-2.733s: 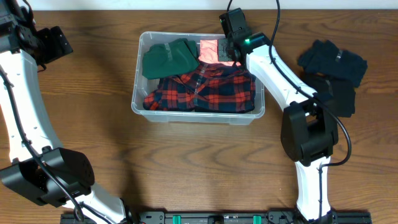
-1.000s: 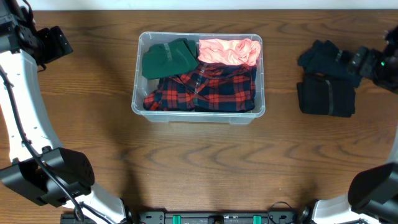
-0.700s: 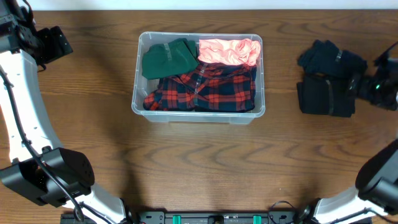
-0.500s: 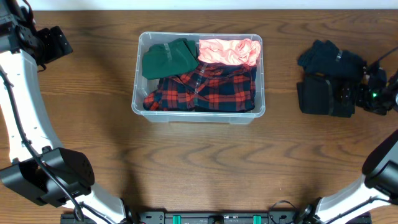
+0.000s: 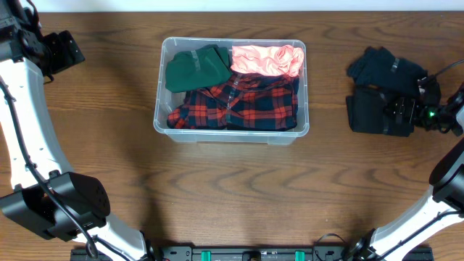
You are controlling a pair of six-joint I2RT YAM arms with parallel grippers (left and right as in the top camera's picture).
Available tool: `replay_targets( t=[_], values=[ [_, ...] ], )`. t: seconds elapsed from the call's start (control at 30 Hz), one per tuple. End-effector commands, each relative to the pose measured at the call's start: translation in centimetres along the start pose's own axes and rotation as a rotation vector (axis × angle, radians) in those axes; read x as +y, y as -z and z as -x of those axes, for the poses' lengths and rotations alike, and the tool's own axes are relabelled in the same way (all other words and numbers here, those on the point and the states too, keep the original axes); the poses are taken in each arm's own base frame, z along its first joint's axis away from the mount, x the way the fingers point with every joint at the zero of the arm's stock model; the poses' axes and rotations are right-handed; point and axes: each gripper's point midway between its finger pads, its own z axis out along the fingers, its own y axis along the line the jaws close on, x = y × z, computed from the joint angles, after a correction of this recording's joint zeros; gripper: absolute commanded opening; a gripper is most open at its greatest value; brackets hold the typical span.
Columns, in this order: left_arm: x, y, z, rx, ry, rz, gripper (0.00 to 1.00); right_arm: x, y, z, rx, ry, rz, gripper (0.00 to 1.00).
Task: Pack container
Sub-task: 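Grasp the lower black folded garment with the right gripper, then carry the black garment with the right gripper into the bin's left side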
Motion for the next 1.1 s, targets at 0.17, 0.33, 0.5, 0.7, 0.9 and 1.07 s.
replay_targets(
  t=[0.17,0.33,0.5,0.7,0.9,1.07],
  values=[
    [0.0,-0.2,0.0,0.003,0.010,0.003,0.98,1.1,-1.0,0.0,-0.022,-0.045,0.101,0.41],
    [0.0,-0.2,0.0,0.003,0.010,0.003,0.98,1.2,-1.0,0.1,-0.019,-0.133,0.108,0.25],
    [0.0,-0.2,0.0,0.003,0.010,0.002,0.98,2.6,-0.7,0.4,-0.026,-0.233,0.189,0.01],
    [0.0,-0.2,0.0,0.003,0.010,0.003,0.98,6.4,0.9,2.1,-0.049,-0.302,0.315,0.01],
    [0.0,-0.2,0.0,0.003,0.010,0.002,0.98,11.5,5.2,5.0,-0.109,-0.292,0.342,0.01],
    [0.0,-0.2,0.0,0.003,0.010,0.003,0.98,16.6,10.8,7.2,-0.217,-0.235,0.279,0.01]
  ],
)
